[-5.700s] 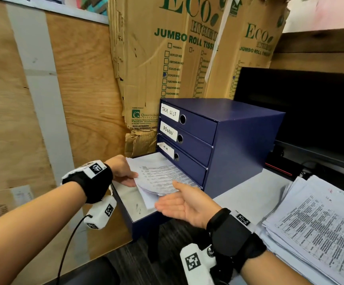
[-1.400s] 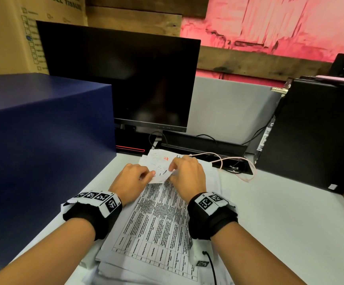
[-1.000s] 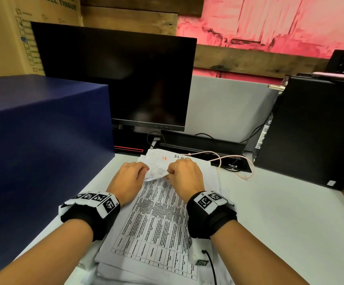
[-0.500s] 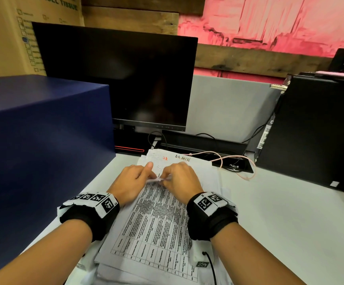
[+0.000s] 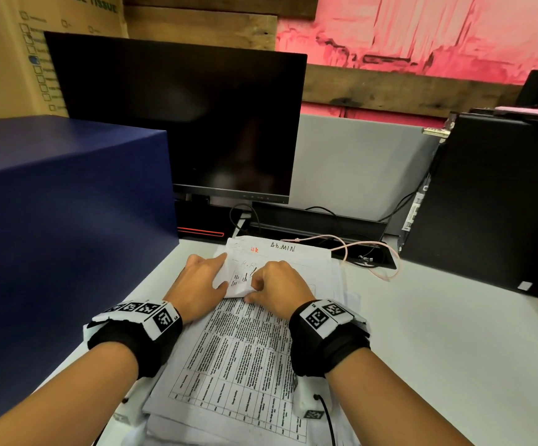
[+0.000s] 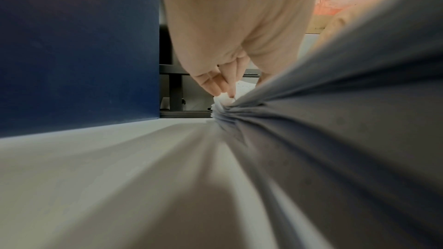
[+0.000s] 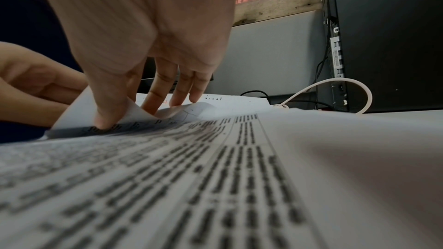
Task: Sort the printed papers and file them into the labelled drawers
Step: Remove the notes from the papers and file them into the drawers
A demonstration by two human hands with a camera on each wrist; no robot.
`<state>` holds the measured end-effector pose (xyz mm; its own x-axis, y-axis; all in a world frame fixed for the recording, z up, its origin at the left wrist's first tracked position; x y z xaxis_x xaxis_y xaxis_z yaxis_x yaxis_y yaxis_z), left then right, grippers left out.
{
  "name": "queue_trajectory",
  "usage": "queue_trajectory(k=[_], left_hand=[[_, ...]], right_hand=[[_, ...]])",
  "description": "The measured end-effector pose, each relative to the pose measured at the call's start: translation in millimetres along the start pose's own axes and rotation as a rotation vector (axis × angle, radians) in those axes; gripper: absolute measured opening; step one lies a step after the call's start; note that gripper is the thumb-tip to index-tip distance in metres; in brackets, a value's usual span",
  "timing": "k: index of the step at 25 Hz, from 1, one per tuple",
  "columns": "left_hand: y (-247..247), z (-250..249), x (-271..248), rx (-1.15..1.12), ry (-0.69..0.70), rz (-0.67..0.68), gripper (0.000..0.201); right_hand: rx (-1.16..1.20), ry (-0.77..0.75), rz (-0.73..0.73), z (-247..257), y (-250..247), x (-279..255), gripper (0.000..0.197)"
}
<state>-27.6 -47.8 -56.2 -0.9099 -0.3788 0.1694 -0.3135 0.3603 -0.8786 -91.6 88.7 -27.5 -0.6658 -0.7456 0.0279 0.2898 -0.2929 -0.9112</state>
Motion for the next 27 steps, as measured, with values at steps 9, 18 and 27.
queue_trajectory(k=[9, 18, 27], left_hand=[[-11, -5, 2, -0.054, 0.08, -0.126, 0.038], [-7, -11, -3, -0.25, 0.066, -0.049, 0.06], [-13, -6, -5, -0.072, -0.028, -0.094, 0.063]], right_hand=[[0.008, 0.03, 0.005, -5, 4, 1, 0.034], [0.094, 0.01, -0.295, 2, -20, -6, 0.027], [-0.108, -0.025, -0.143, 3, -10, -2, 0.014]])
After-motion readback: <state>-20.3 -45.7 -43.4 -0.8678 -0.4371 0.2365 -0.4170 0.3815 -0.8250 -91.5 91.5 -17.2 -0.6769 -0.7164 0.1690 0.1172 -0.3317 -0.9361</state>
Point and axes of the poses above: each hand's wrist, its own x-axis towards the middle knuckle, its own y-axis out of the palm, z = x × y, the point moved 6 cm from there along x, towards the middle knuckle, and after that the axes turned 2 degrees about x, right-handed, at the moved point
